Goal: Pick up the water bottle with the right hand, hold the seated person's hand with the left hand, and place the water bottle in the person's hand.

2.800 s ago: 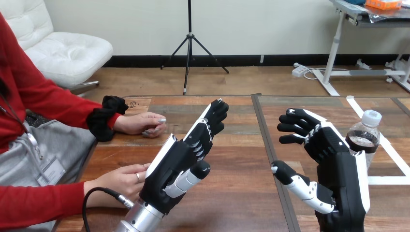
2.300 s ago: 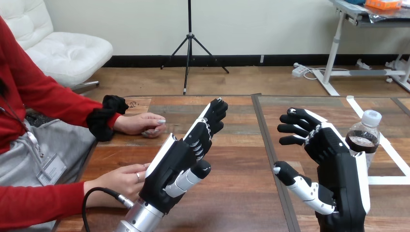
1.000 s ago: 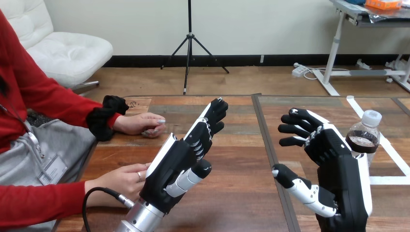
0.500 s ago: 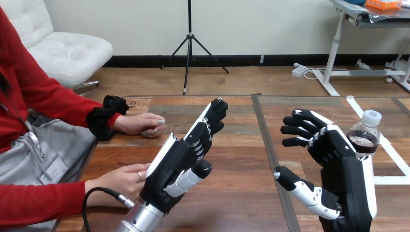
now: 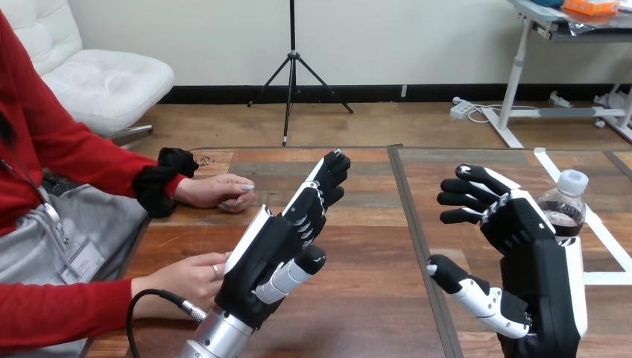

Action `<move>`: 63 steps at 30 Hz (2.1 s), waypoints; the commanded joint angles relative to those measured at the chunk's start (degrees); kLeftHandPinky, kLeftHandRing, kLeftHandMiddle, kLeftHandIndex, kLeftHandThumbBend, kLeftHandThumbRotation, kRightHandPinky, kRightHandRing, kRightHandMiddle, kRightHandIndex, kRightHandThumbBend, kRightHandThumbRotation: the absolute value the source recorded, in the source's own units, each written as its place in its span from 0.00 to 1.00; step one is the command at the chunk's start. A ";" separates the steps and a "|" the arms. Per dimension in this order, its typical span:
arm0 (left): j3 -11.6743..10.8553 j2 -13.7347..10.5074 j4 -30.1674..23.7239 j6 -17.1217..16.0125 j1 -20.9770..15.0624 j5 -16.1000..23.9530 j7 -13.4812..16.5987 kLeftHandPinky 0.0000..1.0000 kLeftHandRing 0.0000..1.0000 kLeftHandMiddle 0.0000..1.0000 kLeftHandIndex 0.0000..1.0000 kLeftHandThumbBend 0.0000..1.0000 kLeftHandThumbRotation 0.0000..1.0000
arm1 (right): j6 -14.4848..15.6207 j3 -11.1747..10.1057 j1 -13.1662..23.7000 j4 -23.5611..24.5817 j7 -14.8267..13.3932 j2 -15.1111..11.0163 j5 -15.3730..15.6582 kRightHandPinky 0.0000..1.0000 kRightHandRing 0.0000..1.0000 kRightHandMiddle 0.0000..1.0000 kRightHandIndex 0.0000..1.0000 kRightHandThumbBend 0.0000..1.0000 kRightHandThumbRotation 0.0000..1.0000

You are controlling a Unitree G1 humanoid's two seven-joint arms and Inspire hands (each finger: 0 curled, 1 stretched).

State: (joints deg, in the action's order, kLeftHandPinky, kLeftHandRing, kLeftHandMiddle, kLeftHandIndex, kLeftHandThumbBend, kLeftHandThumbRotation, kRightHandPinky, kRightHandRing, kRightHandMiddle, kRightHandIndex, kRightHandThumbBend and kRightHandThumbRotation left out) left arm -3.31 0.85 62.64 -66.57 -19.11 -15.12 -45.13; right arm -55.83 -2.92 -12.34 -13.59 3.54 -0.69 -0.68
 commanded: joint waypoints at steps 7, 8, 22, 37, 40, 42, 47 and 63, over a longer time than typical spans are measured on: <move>-0.33 -0.26 -1.85 -1.12 -1.37 0.07 0.17 0.98 1.00 1.00 1.00 1.00 0.85 | -2.25 -1.14 0.39 4.16 -1.21 -0.06 0.72 0.57 0.65 0.69 0.73 1.00 0.42; -0.33 -0.29 -1.86 -1.12 -1.37 0.11 0.20 0.98 1.00 1.00 1.00 1.00 0.85 | -2.37 -1.22 0.36 4.22 -1.31 -0.02 0.76 0.57 0.65 0.69 0.73 1.00 0.42; -0.33 -0.65 -1.93 -0.76 -1.39 -0.11 -0.23 0.97 1.00 1.00 1.00 1.00 0.86 | -7.20 -5.96 -0.38 3.90 -5.16 0.58 3.80 0.57 0.66 0.69 0.73 1.00 0.44; -0.57 -0.70 -1.59 -0.99 -1.78 0.00 -0.36 0.98 1.00 1.00 1.00 1.00 0.86 | -10.37 -11.06 -0.65 3.10 -9.65 0.76 6.00 0.58 0.68 0.71 0.76 1.00 0.49; -0.60 -0.61 -1.60 -0.70 -1.84 -0.18 -0.48 0.98 1.00 1.00 1.00 1.00 0.86 | -10.78 -12.15 -0.58 2.85 -10.45 0.72 6.47 0.58 0.69 0.72 0.76 1.00 0.50; -0.60 -0.56 -1.57 -0.57 -1.87 -0.29 -0.62 0.97 1.00 1.00 1.00 1.00 0.86 | -10.89 -13.12 -0.50 2.80 -11.14 0.89 7.14 0.59 0.69 0.72 0.76 1.00 0.50; -0.58 -0.55 -1.51 -0.45 -1.91 -0.34 -0.79 0.98 1.00 1.00 1.00 1.00 0.86 | -10.58 -14.65 -0.37 2.80 -12.67 1.16 8.30 0.60 0.70 0.74 0.77 1.00 0.51; -0.73 -0.41 -1.14 -0.54 -2.21 -0.78 -1.69 0.98 1.00 1.00 1.00 1.00 0.87 | -8.55 -17.68 -0.06 2.04 -15.98 0.56 10.29 0.65 0.76 0.78 0.81 1.00 0.54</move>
State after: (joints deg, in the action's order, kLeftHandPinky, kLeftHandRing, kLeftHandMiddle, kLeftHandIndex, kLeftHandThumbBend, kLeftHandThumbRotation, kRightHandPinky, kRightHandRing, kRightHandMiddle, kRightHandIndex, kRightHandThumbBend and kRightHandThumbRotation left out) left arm -3.35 0.54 62.64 -66.56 -19.11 -15.23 -46.54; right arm -65.06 -19.48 -14.49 -12.35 -11.53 -0.14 8.60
